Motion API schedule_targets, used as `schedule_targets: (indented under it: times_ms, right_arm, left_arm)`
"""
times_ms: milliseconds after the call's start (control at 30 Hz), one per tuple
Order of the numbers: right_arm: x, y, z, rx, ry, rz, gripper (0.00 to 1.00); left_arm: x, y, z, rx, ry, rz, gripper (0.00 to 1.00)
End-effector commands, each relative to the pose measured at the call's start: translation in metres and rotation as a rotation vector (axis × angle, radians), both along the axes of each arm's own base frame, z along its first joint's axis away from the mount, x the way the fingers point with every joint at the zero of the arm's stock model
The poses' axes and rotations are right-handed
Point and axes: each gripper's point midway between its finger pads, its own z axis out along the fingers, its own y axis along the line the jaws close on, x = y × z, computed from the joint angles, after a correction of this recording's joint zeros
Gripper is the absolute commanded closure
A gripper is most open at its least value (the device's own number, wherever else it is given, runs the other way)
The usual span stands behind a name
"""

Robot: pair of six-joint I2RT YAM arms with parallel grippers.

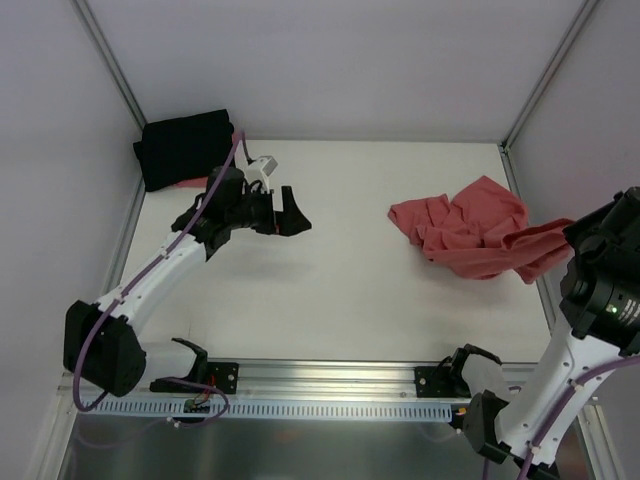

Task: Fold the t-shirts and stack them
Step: Move the tshirt to the center of the board

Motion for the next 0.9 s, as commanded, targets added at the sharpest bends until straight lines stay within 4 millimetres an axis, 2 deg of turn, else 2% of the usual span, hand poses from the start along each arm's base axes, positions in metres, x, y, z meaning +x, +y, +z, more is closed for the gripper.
schedule_targets:
  times_ms: [0, 67, 100, 133, 167, 200, 233, 267, 300, 367, 400, 433, 467, 500, 533, 567, 600, 633, 667, 700, 733, 767, 800, 833, 867]
  right_arm:
    - [-0.032, 0.001, -0.005, -0.012, 0.04, -0.064, 1.0]
    - [-0.037, 0.009, -0.022, 0.025, 0.042, -0.053, 0.99]
    - [-0.036, 0.013, -0.027, 0.051, 0.026, -0.044, 1.0]
    - [-0.037, 0.015, -0.033, 0.064, 0.024, -0.041, 1.0]
    - [-0.039, 0.02, -0.045, 0.089, 0.042, -0.031, 1.0]
    - [-0.039, 0.023, -0.051, 0.11, 0.043, -0.026, 1.0]
    - [-0.038, 0.026, -0.056, 0.127, 0.047, -0.018, 1.0]
    - [-0.038, 0.03, -0.062, 0.148, 0.052, -0.001, 1.0]
    - [-0.039, 0.033, -0.074, 0.167, 0.064, 0.003, 1.0]
    - [-0.041, 0.037, -0.083, 0.185, 0.07, 0.012, 1.0]
    - [-0.042, 0.039, -0.092, 0.197, 0.083, 0.018, 1.0]
    - [-0.041, 0.041, -0.097, 0.205, 0.09, 0.024, 1.0]
    - [-0.041, 0.043, -0.101, 0.214, 0.095, 0.032, 1.0]
    - [-0.042, 0.045, -0.108, 0.226, 0.106, 0.036, 1.0]
    - [-0.041, 0.046, -0.111, 0.231, 0.106, 0.042, 1.0]
    - [-0.041, 0.046, -0.114, 0.233, 0.111, 0.045, 1.0]
    - [-0.041, 0.047, -0.117, 0.239, 0.114, 0.046, 1.0]
    - [-0.039, 0.048, -0.122, 0.248, 0.115, 0.05, 1.0]
    - [-0.038, 0.051, -0.125, 0.261, 0.112, 0.066, 1.0]
    - [-0.037, 0.052, -0.127, 0.27, 0.112, 0.068, 1.0]
    - [-0.036, 0.054, -0.132, 0.279, 0.115, 0.074, 1.0]
    - [-0.035, 0.054, -0.134, 0.287, 0.113, 0.074, 1.0]
    - [-0.034, 0.056, -0.136, 0.293, 0.111, 0.079, 1.0]
    - [-0.033, 0.057, -0.139, 0.301, 0.114, 0.088, 1.0]
    - [-0.033, 0.058, -0.14, 0.306, 0.112, 0.092, 1.0]
  left_arm:
    - [0.013, -0.044, 0.008, -0.151, 0.02, -0.131, 0.02]
    - [0.026, -0.062, 0.014, -0.182, 0.016, -0.182, 0.01]
    - [0.035, -0.072, -0.009, -0.17, 0.084, -0.204, 0.01]
    - [0.048, -0.082, 0.003, -0.185, 0.063, -0.223, 0.02]
    - [0.053, -0.09, -0.002, -0.182, 0.083, -0.239, 0.01]
    - [0.063, -0.099, -0.024, -0.173, 0.137, -0.251, 0.01]
    - [0.073, -0.109, -0.015, -0.187, 0.116, -0.258, 0.01]
    - [0.079, -0.116, -0.018, -0.21, 0.147, -0.248, 0.01]
    - [0.087, -0.128, -0.033, -0.228, 0.168, -0.255, 0.01]
    - [0.097, -0.146, -0.031, -0.284, 0.21, -0.245, 0.01]
    - [0.098, -0.16, -0.046, -0.283, 0.241, -0.256, 0.01]
    - [0.102, -0.171, -0.038, -0.296, 0.226, -0.259, 0.01]
    - [0.1, -0.18, -0.039, -0.306, 0.245, -0.261, 0.01]
    - [0.096, -0.2, -0.042, -0.304, 0.259, -0.292, 0.01]
    - [0.094, -0.209, -0.045, -0.291, 0.263, -0.305, 0.01]
    - [0.092, -0.218, -0.063, -0.261, 0.289, -0.31, 0.01]
    - [0.09, -0.225, -0.068, -0.239, 0.292, -0.316, 0.01]
    - [0.083, -0.24, -0.061, -0.221, 0.274, -0.348, 0.01]
    - [0.08, -0.244, -0.077, -0.186, 0.298, -0.341, 0.01]
    - [0.079, -0.252, -0.072, -0.177, 0.278, -0.35, 0.01]
    - [0.071, -0.258, -0.077, -0.146, 0.271, -0.368, 0.01]
    - [0.073, -0.26, -0.086, -0.105, 0.255, -0.344, 0.01]
    - [0.075, -0.263, -0.084, -0.085, 0.228, -0.34, 0.01]
    - [0.07, -0.264, -0.091, -0.037, 0.219, -0.345, 0.01]
    - [0.077, -0.261, -0.102, 0.014, 0.196, -0.301, 0.01]
